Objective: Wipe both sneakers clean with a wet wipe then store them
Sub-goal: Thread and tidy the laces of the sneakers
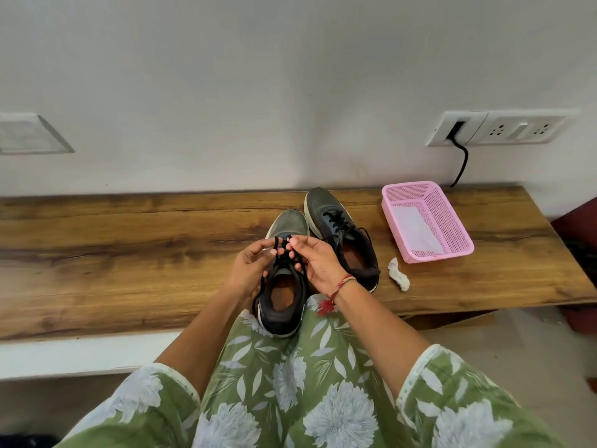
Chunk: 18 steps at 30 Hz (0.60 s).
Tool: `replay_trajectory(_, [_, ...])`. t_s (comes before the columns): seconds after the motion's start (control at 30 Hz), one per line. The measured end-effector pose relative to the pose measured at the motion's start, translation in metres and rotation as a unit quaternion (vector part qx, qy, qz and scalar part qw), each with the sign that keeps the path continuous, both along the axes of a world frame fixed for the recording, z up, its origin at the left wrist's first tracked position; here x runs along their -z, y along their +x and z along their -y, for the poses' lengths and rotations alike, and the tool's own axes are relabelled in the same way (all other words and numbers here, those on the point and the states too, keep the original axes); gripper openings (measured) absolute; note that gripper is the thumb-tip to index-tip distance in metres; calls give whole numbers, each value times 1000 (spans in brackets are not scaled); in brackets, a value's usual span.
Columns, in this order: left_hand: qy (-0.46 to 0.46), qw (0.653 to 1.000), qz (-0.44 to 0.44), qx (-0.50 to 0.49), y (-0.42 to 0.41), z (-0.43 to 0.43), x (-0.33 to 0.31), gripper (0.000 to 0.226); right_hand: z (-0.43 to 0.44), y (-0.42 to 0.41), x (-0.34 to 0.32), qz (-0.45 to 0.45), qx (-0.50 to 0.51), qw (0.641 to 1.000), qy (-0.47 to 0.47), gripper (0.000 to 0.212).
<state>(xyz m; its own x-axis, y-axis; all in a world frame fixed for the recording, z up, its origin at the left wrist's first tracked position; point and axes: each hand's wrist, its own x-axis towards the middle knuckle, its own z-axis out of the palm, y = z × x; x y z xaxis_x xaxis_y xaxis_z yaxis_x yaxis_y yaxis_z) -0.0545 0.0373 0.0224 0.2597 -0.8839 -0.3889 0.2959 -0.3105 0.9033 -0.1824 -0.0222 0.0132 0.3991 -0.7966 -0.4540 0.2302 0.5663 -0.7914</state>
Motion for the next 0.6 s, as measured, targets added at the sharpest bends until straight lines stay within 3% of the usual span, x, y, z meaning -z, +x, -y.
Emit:
replay_trajectory(0.13, [6, 1000, -2, -19, -2, 2, 3, 30, -3, 1, 4, -17, 15, 1000, -4, 16])
replay_trajectory(0.27, [-2, 999, 25, 36, -5, 2, -2, 32, -3, 3, 2, -63, -19, 997, -41, 23])
replay_trajectory(0.4, [19, 993, 56, 100, 7, 6, -8, 17, 2, 3, 0, -84, -39, 995, -47, 18])
replay_trajectory(0.5, [50, 986, 93, 127, 16, 11, -6, 23, 5, 2, 1, -80, -49, 995, -37, 17])
replay_trajectory(0.6, [69, 987, 75, 122, 16, 14, -4, 23, 7, 2, 4, -82, -73, 993, -50, 17])
